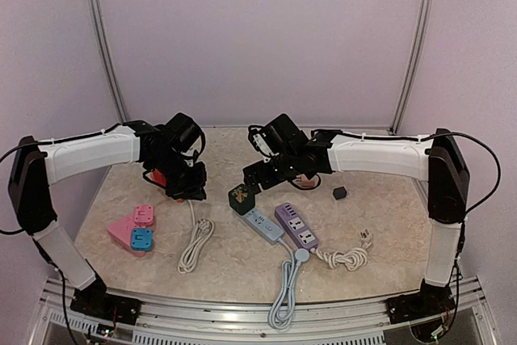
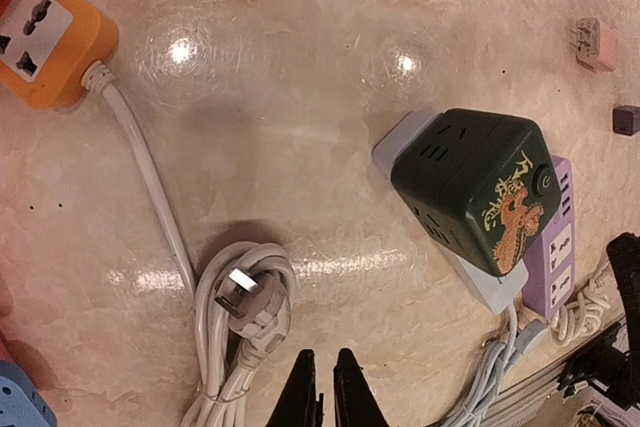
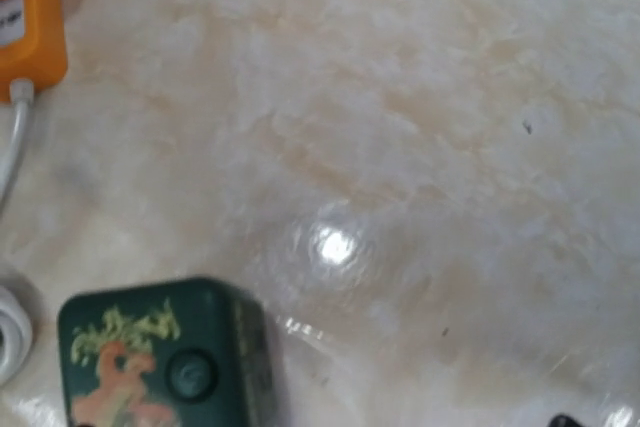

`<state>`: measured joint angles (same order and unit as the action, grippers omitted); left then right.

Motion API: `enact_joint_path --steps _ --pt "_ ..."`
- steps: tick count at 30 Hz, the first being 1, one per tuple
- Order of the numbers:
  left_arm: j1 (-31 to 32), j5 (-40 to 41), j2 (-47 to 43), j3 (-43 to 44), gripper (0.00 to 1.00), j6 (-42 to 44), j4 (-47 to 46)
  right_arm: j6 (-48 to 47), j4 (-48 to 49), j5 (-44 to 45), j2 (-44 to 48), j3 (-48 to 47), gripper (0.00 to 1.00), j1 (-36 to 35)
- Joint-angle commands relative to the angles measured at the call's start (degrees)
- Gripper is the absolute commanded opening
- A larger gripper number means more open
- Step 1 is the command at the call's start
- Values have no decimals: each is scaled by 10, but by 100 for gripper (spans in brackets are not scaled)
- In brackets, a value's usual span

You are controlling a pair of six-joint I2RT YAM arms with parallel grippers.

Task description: Pull the plug off the socket

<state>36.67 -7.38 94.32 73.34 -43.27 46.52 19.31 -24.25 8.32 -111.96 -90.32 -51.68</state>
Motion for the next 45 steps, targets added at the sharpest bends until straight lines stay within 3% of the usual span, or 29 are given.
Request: enact_joint_path --steps 1,4,10,14,22,34,39,45 --pt "5 1 -1 20 11 16 -12 14 -36 29 -6 19 92 -17" --pt "12 5 28 50 20 30 -8 32 -13 15 25 79 76 -17" --pt "29 14 109 135 48 64 12 69 30 -14 54 158 26 -27" --pt "43 25 171 200 60 88 38 93 61 -36 54 178 10 -31" --pt "49 31 233 245 76 125 57 125 114 -71 57 211 2 -30" --pt "53 -57 236 221 79 220 40 144 150 -113 41 212 0 -30" --pt "53 -51 239 216 77 231 45 153 159 -120 35 216 0 -30" --pt "57 -25 247 223 66 232 50 167 175 -131 12 209 0 -35"
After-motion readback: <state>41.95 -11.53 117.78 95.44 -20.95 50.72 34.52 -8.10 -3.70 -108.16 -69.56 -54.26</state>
